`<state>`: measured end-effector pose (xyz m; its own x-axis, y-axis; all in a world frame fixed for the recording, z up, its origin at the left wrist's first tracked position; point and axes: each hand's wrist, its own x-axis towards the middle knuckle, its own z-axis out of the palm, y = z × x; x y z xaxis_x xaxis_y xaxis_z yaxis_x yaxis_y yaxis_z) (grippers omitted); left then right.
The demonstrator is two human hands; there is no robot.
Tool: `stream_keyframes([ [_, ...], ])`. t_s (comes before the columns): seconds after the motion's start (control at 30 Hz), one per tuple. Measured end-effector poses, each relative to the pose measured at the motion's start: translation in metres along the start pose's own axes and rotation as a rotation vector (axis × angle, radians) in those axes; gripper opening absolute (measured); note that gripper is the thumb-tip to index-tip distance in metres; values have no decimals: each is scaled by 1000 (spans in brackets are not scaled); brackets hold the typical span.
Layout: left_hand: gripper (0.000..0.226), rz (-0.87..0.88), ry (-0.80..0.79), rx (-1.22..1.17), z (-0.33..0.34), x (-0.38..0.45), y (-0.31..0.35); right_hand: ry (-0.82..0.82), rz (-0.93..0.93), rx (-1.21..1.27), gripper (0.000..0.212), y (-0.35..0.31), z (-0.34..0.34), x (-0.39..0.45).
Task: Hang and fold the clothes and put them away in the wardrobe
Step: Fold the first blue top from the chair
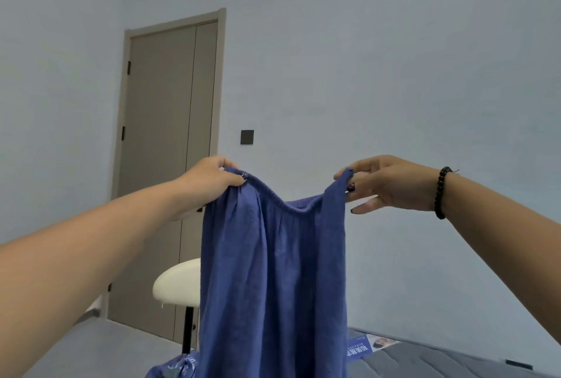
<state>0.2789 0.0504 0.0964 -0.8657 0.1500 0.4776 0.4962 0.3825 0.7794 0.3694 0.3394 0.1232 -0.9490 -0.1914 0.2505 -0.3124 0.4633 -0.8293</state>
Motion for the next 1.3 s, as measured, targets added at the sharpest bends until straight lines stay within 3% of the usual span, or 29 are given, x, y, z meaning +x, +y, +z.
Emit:
stream_keyframes([
  [0.23, 5, -93, -64, -150, 11, -5, 0, 230, -230, -247, 8, 3, 31, 18],
  [0.4, 18, -140, -146, -356, 19, -14, -6, 78, -272, 16, 14, 11, 59, 26],
  [0.53, 24, -143, -209, -466, 20, -19, -10, 115, -343, -38, 16, 16, 85, 29],
  [0.63, 20, -107, -199, -431, 22, -23, -15, 85, -361, -96, 23, 15, 99, 33],
  [0.77, 24, -73, -154, -375, 19, -27, -25, 52, -249, -9, 34, 14, 107, 41],
  [0.97, 30, -43, -202, -237, 9, -34, -43, -42, -271, 44, 27, 21, 101, 41],
  [1.03, 21, -25, -169, -81, 5, -34, -50, -17, -200, -47, 22, 29, 93, 36],
  [1.13, 20, 50, -115, -8, 6, -34, -59, 95, -117, -417, 22, 48, 84, 24],
  [1.23, 34, 44, -229, -89, 23, -33, -64, 34, -37, -938, 44, 67, 79, 10],
  [1.3, 29, 22, -351, -37, 43, -30, -67, -68, 80, -1158, 30, 80, 75, 0],
])
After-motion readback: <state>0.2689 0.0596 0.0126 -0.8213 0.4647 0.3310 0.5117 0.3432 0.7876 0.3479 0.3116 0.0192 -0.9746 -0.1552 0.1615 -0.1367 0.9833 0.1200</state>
